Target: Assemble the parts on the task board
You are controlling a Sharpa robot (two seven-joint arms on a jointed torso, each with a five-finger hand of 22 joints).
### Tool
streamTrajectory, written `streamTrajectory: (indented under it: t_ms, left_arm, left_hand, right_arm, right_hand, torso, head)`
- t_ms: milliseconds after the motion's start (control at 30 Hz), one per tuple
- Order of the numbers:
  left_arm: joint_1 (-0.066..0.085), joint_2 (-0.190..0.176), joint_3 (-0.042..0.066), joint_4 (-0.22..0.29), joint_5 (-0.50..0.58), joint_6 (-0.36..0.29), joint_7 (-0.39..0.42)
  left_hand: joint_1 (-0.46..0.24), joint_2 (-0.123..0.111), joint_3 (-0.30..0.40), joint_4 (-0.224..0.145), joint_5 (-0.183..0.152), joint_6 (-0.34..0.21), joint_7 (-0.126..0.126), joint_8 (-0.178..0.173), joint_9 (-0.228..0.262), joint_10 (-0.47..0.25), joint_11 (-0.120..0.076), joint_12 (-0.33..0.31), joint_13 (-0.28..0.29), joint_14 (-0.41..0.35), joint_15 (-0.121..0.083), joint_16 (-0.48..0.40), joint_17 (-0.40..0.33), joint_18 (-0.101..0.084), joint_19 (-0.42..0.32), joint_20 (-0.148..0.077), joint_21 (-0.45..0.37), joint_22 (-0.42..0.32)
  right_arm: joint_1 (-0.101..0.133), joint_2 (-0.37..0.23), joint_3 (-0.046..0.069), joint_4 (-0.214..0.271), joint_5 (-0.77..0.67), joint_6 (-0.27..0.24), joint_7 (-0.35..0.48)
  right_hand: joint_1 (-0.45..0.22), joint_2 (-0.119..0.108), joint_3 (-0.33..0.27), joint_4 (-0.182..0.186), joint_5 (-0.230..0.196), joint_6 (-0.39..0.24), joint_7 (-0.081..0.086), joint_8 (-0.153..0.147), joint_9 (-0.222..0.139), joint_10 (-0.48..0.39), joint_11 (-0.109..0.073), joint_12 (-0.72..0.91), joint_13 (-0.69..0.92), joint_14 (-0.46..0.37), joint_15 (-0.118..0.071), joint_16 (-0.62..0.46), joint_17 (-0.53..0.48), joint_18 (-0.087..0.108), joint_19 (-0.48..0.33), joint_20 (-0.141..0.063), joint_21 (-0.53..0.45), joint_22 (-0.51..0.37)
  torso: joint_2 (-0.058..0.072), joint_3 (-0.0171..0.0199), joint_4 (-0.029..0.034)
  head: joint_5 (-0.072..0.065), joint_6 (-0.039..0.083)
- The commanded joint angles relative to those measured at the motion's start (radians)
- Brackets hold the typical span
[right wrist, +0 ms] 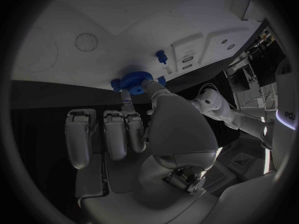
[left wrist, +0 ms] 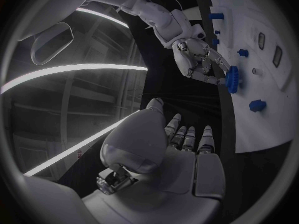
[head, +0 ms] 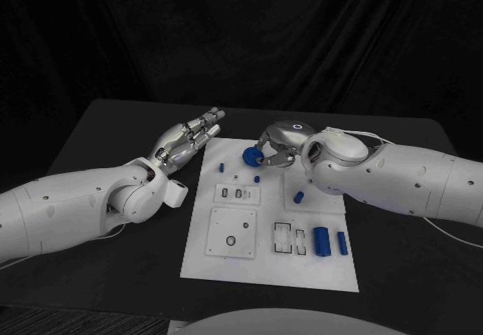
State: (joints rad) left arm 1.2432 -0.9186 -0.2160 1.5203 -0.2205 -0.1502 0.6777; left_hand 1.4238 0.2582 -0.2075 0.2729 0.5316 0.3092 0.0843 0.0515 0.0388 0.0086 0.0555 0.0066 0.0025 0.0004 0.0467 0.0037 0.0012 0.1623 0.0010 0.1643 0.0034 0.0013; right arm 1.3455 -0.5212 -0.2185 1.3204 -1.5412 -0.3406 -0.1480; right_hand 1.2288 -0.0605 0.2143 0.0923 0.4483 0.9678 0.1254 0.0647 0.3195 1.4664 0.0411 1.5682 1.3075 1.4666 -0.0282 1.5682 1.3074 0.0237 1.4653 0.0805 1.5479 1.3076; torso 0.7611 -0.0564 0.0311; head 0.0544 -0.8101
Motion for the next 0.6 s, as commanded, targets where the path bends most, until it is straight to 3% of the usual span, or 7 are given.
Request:
streamTrajectory:
  t_ms: [33, 367, 600]
  left_arm:
    - [0.001, 0.002, 0.001, 0.001, -0.001, 0.014, 0.030]
    - [0.001, 0.003, 0.001, 0.001, -0.001, 0.018, 0.028]
    - [0.001, 0.001, 0.001, 0.001, -0.001, 0.018, 0.027]
  left_hand:
    - [0.011, 0.000, 0.005, 0.002, 0.005, 0.003, 0.004, 0.005, 0.001, 0.001, 0.004, -0.003, 0.001, 0.000, 0.005, -0.004, -0.001, 0.019, -0.001, 0.009, -0.003, -0.001]
    - [0.012, 0.001, 0.007, 0.002, 0.005, 0.007, 0.008, 0.006, 0.001, 0.002, 0.008, -0.003, 0.001, 0.000, 0.009, -0.004, -0.001, 0.019, -0.001, 0.012, -0.003, -0.001]
    - [0.012, 0.001, 0.008, 0.001, 0.005, 0.009, 0.010, 0.007, 0.002, 0.002, 0.009, -0.003, 0.001, 0.000, 0.010, -0.004, -0.001, 0.019, -0.001, 0.013, -0.003, -0.001]
  right_arm:
    - [-0.002, 0.002, 0.000, -0.004, -0.002, 0.027, -0.032]
    - [-0.004, 0.007, 0.000, -0.011, -0.049, 0.045, -0.052]
    - [-0.006, 0.006, 0.000, -0.009, -0.069, 0.029, -0.044]
  right_hand:
    - [-0.004, -0.004, 0.004, -0.001, -0.007, -0.008, 0.000, -0.003, -0.002, 0.104, 0.006, 0.003, 0.263, 0.104, 0.010, 0.003, 0.263, -0.017, 0.091, 0.006, -0.001, 0.254]
    - [-0.006, -0.005, 0.005, -0.005, -0.043, -0.043, 0.011, -0.004, -0.017, 0.104, 0.016, 0.003, 0.263, 0.104, 0.020, 0.003, 0.263, -0.014, 0.085, 0.017, -0.010, 0.251]
    - [-0.018, -0.002, -0.009, -0.004, -0.136, -0.092, 0.014, -0.004, -0.035, 0.104, 0.011, 0.003, 0.263, 0.104, 0.017, 0.003, 0.263, -0.013, 0.083, 0.018, -0.012, 0.250]
  torso:
    - [0.001, 0.0009, 0.0005]
    - [0.000, 0.0006, 0.0002]
    - [0.001, 0.0007, 0.0000]
  head:
    - [0.000, 0.000]
    - [0.000, -0.004]
    - [0.000, -0.002]
